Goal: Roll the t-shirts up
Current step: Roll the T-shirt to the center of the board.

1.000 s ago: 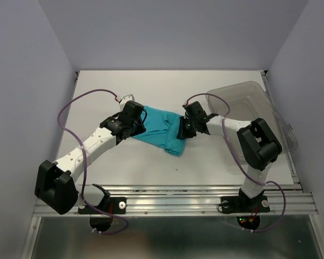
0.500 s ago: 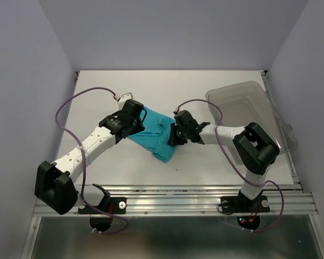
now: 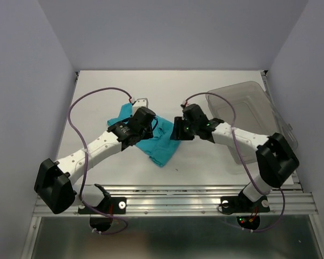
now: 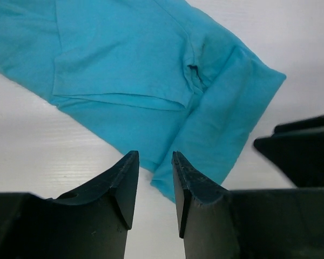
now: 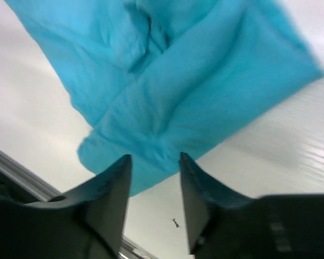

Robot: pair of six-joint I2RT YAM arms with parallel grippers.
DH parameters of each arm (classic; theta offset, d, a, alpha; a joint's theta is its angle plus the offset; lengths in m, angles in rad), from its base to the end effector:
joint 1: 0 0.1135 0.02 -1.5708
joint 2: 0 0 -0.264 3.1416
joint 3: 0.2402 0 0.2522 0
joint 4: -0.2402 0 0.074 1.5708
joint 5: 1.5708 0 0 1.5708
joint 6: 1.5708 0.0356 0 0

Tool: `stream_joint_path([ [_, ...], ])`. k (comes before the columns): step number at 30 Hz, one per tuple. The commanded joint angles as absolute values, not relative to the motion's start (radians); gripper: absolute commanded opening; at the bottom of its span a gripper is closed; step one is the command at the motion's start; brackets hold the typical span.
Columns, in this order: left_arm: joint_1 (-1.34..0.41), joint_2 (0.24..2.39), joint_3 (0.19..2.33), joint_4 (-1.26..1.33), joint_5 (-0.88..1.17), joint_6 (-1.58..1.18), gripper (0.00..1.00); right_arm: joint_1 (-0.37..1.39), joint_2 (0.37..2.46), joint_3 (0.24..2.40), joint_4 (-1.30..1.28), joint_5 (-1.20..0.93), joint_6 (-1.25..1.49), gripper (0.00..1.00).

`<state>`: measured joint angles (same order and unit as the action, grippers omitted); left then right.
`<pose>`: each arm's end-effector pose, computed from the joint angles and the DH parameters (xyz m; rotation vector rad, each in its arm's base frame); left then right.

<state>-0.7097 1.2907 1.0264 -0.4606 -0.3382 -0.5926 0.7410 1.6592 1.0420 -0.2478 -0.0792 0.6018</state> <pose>0.2198 -0.1733 0.2898 -0.0411 2.2647 -0.3094 0.2555 0.2375 0.2003 -0.2150 2.5477 0.6651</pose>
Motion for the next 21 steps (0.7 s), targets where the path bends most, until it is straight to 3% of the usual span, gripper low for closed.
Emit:
stream_joint_path([
  [1, -0.773, 1.249, 1.003, -0.417, -0.429, -0.531, 0.43, 0.559, 1.488, 1.043, -0.284, -0.044, 0.569, 0.53],
  [5, -0.840, 1.290, 1.040, -0.437, -0.364, -0.499, 0.43, 0.369, 1.391, 0.954, -0.316, -0.074, 0.537, 0.65],
  [9, -0.959, 1.334, 1.045, -0.454, -0.420, -0.521, 0.43, 0.307, 1.330, 0.911, -0.337, -0.086, 0.520, 0.73],
  [15, -1.061, 1.477, 1.078, -0.521, -0.455, -0.564, 0.45, 0.281, 1.301, 0.870, -0.347, -0.098, 0.522, 0.79],
  [21, -1.178, 1.621, 1.121, -0.565, -0.499, -0.586, 0.54, 0.281, 1.298, 0.861, -0.345, -0.117, 0.525, 0.80],
])
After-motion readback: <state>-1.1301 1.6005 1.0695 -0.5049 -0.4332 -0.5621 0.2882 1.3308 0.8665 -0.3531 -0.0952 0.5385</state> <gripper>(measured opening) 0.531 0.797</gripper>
